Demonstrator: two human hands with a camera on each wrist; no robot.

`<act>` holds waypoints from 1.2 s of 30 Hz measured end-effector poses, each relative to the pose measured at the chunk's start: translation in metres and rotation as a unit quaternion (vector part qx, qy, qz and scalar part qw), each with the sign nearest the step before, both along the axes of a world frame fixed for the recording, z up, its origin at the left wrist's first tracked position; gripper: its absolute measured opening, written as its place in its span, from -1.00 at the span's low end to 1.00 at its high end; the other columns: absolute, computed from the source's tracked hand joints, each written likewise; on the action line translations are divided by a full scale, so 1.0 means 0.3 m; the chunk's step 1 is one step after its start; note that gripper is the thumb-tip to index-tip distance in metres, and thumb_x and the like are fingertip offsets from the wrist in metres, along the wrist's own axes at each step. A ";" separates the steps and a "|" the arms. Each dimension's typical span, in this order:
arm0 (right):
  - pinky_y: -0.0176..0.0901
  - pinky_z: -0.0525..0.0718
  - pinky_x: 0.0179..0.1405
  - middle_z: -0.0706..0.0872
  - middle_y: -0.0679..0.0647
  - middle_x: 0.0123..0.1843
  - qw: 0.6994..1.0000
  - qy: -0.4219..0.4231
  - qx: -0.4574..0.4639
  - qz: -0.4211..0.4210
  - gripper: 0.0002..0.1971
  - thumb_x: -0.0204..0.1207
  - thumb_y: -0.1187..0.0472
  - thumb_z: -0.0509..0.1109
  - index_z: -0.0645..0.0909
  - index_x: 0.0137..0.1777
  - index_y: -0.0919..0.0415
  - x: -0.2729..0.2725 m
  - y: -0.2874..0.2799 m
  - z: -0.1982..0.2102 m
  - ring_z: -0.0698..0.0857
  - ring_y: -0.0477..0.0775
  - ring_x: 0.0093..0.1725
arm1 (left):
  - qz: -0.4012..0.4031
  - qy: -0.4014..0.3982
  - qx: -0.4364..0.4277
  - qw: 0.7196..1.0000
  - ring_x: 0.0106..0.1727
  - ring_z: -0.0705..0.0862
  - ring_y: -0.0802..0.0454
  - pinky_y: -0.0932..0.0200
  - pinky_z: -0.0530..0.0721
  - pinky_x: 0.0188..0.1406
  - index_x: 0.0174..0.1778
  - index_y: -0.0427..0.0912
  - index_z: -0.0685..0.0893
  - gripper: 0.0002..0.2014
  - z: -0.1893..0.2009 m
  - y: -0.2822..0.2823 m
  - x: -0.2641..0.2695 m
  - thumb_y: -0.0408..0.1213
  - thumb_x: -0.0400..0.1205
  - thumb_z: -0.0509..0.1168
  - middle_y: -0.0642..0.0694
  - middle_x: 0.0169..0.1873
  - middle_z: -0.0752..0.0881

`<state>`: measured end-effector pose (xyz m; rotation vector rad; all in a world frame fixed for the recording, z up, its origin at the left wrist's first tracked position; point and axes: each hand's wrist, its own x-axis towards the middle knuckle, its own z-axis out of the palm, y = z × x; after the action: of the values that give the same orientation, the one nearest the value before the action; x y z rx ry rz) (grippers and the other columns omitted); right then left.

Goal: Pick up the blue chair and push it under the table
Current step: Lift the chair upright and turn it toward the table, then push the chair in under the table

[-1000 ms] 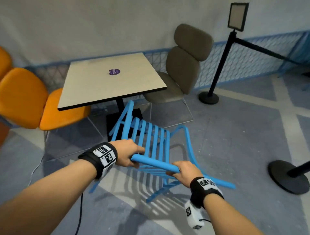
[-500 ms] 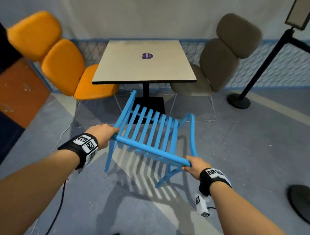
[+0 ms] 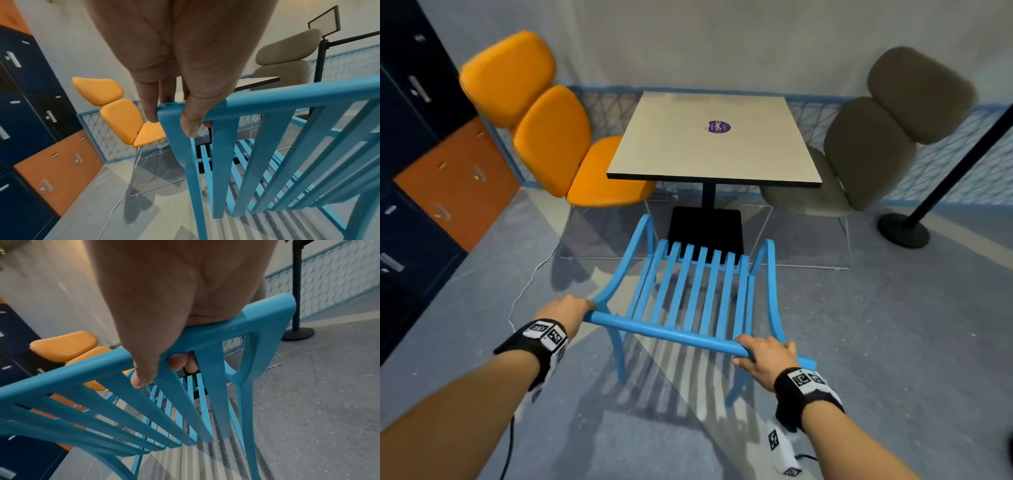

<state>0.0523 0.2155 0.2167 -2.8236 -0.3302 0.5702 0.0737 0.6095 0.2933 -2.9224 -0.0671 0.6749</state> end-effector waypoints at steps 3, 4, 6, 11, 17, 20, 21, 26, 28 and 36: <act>0.11 0.34 0.08 0.64 -0.18 -0.12 0.999 -0.011 -0.027 0.027 -0.73 0.63 -0.25 0.23 0.49 0.17 -0.14 -0.009 0.024 0.001 0.66 0.10 0.12 | 0.009 0.016 0.005 1.000 0.21 0.72 -0.21 -0.03 0.68 0.14 0.39 0.09 0.58 -0.49 -0.047 0.020 -0.064 -0.50 0.62 0.10 -0.15 0.24 0.70; 0.11 0.34 0.08 0.61 -0.19 -0.13 0.999 -0.015 -0.037 0.034 -0.73 0.63 -0.25 0.23 0.50 0.17 -0.14 -0.016 0.029 0.001 0.66 0.09 0.11 | 0.011 0.017 0.011 1.000 0.23 0.71 -0.18 -0.01 0.67 0.14 0.40 0.08 0.57 -0.50 -0.063 0.019 -0.091 -0.49 0.63 0.10 -0.13 0.26 0.70; 0.11 0.34 0.07 0.61 -0.18 -0.13 0.998 -0.021 -0.046 0.033 -0.72 0.61 -0.26 0.25 0.52 0.16 -0.14 -0.022 0.026 -0.002 0.66 0.08 0.11 | 0.015 0.013 0.017 1.000 0.26 0.69 -0.14 0.03 0.63 0.16 0.42 0.05 0.53 -0.52 -0.088 0.014 -0.126 -0.48 0.65 0.10 -0.10 0.28 0.67; 0.16 0.36 0.34 0.66 -0.15 0.27 1.000 0.018 -0.006 -0.010 -0.45 0.46 -0.42 0.33 0.51 0.38 -0.22 -0.037 -0.042 0.024 0.59 0.02 0.34 | -0.050 -0.008 -0.035 0.998 0.42 0.55 -0.04 -0.27 0.30 0.54 0.51 0.18 0.44 -0.44 -0.132 -0.054 -0.153 0.08 0.56 0.32 0.07 0.41 0.53; 0.15 0.32 0.37 0.71 -0.19 0.27 0.996 0.041 0.057 -0.047 -0.11 0.21 -0.71 0.01 0.63 0.36 -0.22 -0.067 -0.098 0.071 0.61 0.00 0.34 | -0.046 -0.032 -0.122 0.991 0.26 0.59 -0.06 -0.17 0.46 0.37 0.44 0.22 0.51 -0.03 -0.160 -0.253 -0.192 0.68 0.26 -0.21 0.05 0.20 0.66; 0.10 0.30 0.33 0.72 -0.25 0.23 0.993 0.059 0.077 -0.066 -0.13 0.10 -0.76 0.07 0.68 0.24 -0.27 -0.075 -0.128 0.069 0.62 -0.03 0.31 | -0.040 -0.018 -0.112 0.993 0.19 0.60 -0.02 -0.12 0.52 0.23 0.36 0.26 0.54 -0.13 -0.155 -0.265 -0.226 0.68 0.27 -0.06 0.10 0.10 0.66; 0.07 0.30 0.29 0.73 -0.27 0.17 0.993 0.063 0.069 -0.071 -0.27 0.17 -0.71 0.16 0.68 0.16 -0.29 -0.073 -0.138 0.071 0.62 -0.04 0.26 | -0.039 -0.015 -0.116 0.992 0.20 0.60 -0.01 -0.13 0.51 0.23 0.35 0.28 0.54 -0.09 -0.157 -0.269 -0.244 0.70 0.22 -0.11 0.12 0.11 0.65; 0.16 0.33 0.25 0.71 -0.29 0.01 0.996 0.062 0.050 -0.050 -0.38 0.22 -0.67 0.25 0.69 0.03 -0.26 -0.055 -0.162 0.084 0.59 -0.08 0.07 | -0.012 -0.048 -0.191 0.980 0.04 0.60 0.05 -0.03 0.45 0.08 0.13 0.23 0.65 -0.06 -0.186 -0.289 -0.316 0.73 0.14 -0.21 0.12 -0.06 0.67; 0.17 0.34 0.27 0.69 -0.29 -0.01 0.997 0.068 0.030 -0.023 -0.30 0.24 -0.69 0.18 0.71 0.11 -0.24 -0.067 -0.136 0.067 0.58 -0.10 0.05 | 0.026 -0.060 -0.207 0.976 0.04 0.56 0.06 -0.07 0.39 0.16 0.09 0.25 0.66 -0.13 -0.217 -0.287 -0.374 0.71 0.20 -0.19 0.14 -0.08 0.66; 0.13 0.56 0.21 0.70 -0.19 -0.31 0.999 0.042 0.002 -0.015 -0.16 0.17 -0.78 -0.08 0.73 0.02 -0.24 -0.136 -0.122 0.063 0.66 0.00 -0.16 | 0.044 -0.097 -0.209 0.972 0.32 0.36 0.08 -0.17 0.09 0.34 0.14 0.30 0.62 -0.19 -0.277 -0.288 -0.434 0.66 0.31 -0.25 0.30 0.10 0.58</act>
<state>0.0114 0.1788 0.2355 -2.7861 -0.2712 0.6790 -0.0565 0.5231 0.2102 -3.4035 -0.0836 0.4588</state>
